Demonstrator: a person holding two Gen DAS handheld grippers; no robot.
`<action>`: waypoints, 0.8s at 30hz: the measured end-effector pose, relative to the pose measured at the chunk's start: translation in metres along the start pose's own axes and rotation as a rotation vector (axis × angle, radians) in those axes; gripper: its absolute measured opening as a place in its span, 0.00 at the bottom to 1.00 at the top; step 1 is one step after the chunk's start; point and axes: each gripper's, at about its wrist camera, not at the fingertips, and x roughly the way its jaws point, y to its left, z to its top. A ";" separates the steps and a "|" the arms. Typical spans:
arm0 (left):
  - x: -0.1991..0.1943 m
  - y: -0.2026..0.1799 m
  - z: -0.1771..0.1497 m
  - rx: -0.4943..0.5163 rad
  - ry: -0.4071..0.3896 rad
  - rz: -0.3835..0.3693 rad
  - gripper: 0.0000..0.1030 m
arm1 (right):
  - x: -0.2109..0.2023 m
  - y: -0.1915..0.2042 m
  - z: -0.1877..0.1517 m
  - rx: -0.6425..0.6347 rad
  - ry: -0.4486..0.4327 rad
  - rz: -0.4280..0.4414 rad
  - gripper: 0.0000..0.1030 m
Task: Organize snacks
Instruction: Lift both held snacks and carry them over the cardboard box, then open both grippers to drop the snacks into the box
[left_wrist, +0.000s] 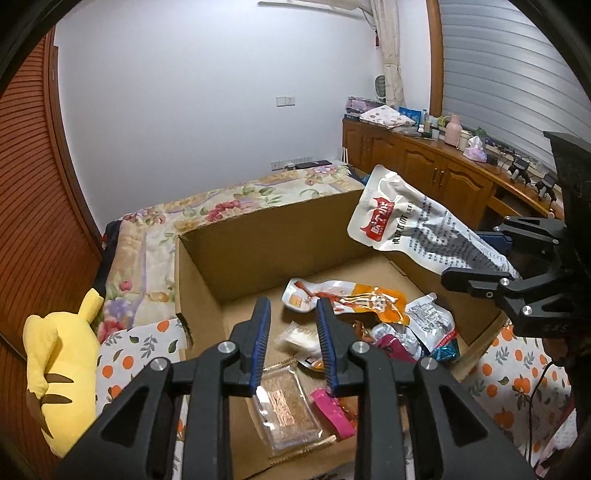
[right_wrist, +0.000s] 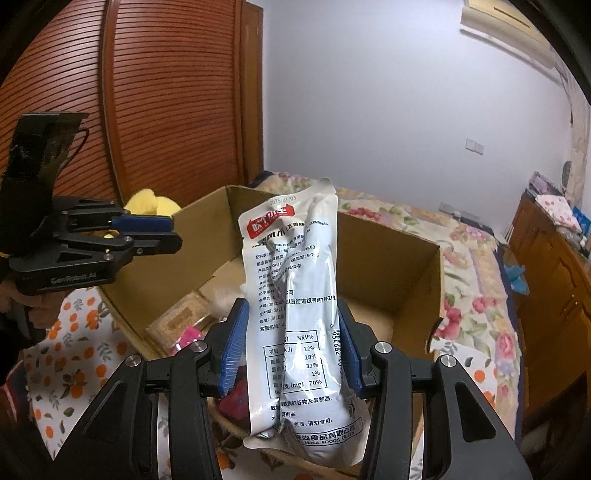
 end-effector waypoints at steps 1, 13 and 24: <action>0.001 0.001 0.000 -0.003 -0.001 0.001 0.29 | 0.003 -0.001 0.001 0.000 0.005 0.001 0.45; -0.001 0.014 0.001 -0.043 -0.019 0.020 0.48 | 0.037 0.003 0.011 -0.027 0.099 -0.062 0.46; 0.001 0.016 -0.001 -0.052 -0.023 0.023 0.57 | 0.045 -0.001 0.013 -0.009 0.133 -0.111 0.54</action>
